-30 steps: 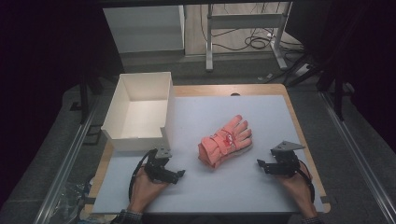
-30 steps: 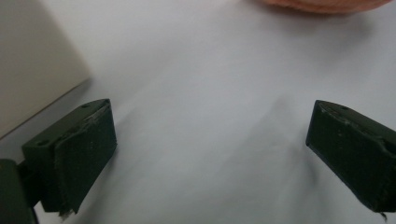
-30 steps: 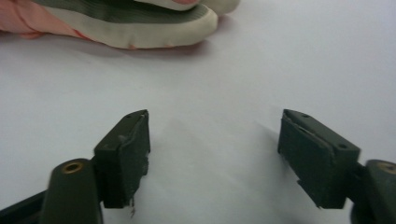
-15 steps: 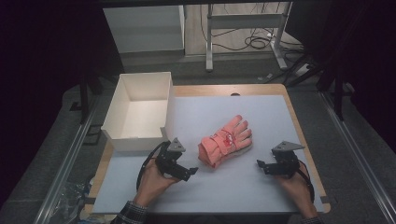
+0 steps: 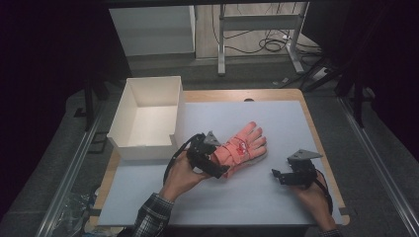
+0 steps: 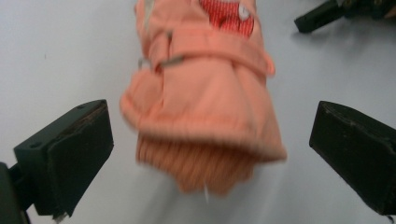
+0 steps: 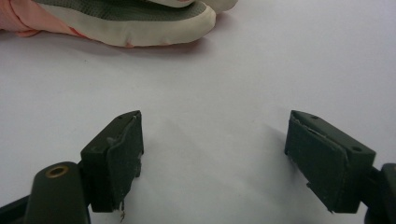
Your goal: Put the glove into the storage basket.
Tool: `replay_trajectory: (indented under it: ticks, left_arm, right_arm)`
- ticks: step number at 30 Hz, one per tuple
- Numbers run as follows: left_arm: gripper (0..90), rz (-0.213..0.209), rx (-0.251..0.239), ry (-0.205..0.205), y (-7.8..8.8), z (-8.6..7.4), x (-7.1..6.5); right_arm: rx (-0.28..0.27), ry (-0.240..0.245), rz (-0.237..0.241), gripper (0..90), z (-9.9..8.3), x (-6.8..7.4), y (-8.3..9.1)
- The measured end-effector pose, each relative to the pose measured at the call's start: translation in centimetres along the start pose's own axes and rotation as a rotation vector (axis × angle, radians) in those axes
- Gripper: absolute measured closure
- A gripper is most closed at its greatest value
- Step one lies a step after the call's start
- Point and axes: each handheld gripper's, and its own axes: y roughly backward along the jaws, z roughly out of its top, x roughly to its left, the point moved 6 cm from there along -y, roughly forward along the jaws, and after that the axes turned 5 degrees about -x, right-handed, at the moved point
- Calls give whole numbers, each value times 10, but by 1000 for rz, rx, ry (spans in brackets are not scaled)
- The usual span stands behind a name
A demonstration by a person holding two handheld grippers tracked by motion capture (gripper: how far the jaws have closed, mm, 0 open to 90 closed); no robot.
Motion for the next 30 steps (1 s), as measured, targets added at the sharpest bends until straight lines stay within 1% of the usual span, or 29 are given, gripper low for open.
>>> replay_trajectory:
  ticks: [4, 7, 10, 14, 17, 18, 20, 22, 27, 30]
  left_arm:
    - [0, 21, 21, -25, -14, 12, 3]
    - [0, 16, 37, -24, -27, 16, 4]
    - [0, 13, 58, -22, -41, 17, 4]
    - [0, 15, 96, -24, -56, 11, 3]
    - [0, 29, 117, -28, -64, 4, 4]
    - [0, 30, 123, -22, -66, 1, 4]
    - [0, 25, 126, -17, -69, -3, 4]
    - [0, 29, 128, -17, -72, -7, 4]
    - [0, 51, 140, -29, -78, -13, 2]
    - [2, 66, 163, -36, -83, -17, 2]
  right_arm:
    - [0, 0, 0, 197, 0, 0, 0]
    - [-1, 1, 0, 197, 0, 0, 0]
    - [-1, 1, 0, 197, 0, 0, 0]
    - [-1, 3, 0, 197, 0, 0, 0]
    - [-2, 4, 0, 196, 0, 0, 0]
    - [-2, 3, 0, 196, 0, 0, 0]
    - [-2, 4, 0, 196, 0, 0, 0]
    - [-2, 5, 0, 197, 0, 0, 0]
    - [-2, 3, -1, 196, 0, 0, 0]
    - [-2, 4, -1, 197, 0, 0, 0]
